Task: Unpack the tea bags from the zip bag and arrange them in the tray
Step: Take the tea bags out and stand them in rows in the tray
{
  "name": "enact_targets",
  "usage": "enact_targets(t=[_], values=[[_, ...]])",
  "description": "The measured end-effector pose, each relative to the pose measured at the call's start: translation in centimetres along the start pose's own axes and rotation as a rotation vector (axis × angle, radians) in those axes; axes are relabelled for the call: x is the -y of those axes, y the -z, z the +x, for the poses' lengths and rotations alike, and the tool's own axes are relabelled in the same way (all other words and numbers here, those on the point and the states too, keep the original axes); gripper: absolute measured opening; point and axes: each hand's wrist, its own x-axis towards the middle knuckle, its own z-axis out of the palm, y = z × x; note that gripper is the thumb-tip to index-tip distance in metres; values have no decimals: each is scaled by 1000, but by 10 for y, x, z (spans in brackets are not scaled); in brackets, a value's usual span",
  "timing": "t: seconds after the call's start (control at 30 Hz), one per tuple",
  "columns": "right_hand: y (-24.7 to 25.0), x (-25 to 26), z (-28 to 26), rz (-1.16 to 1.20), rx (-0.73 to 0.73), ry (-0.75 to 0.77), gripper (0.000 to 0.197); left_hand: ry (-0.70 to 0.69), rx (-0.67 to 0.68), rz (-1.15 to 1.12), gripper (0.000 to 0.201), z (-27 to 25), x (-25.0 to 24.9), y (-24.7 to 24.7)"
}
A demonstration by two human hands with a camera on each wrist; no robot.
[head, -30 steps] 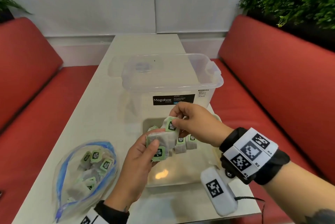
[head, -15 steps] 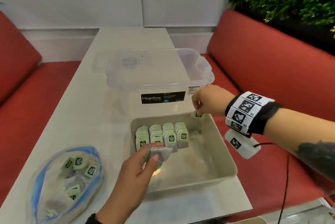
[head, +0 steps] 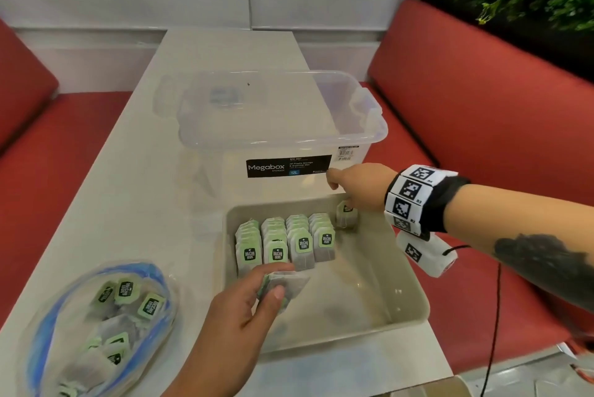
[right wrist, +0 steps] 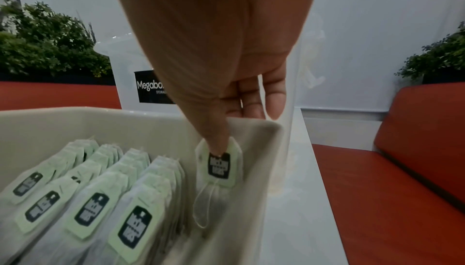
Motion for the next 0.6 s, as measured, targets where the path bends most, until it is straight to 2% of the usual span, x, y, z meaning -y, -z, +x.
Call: enact_targets(t=[0.17,0.37,0.6], values=[[-2,2,7,-74,76,27,29,11,-3,55,39,0,-2,0],[1,4,14,-198,220,29,41,20,-20,48,38,0,-1,1],[2,7,17,-261,225,67,41,15,-2,29,38,1,-1,3]])
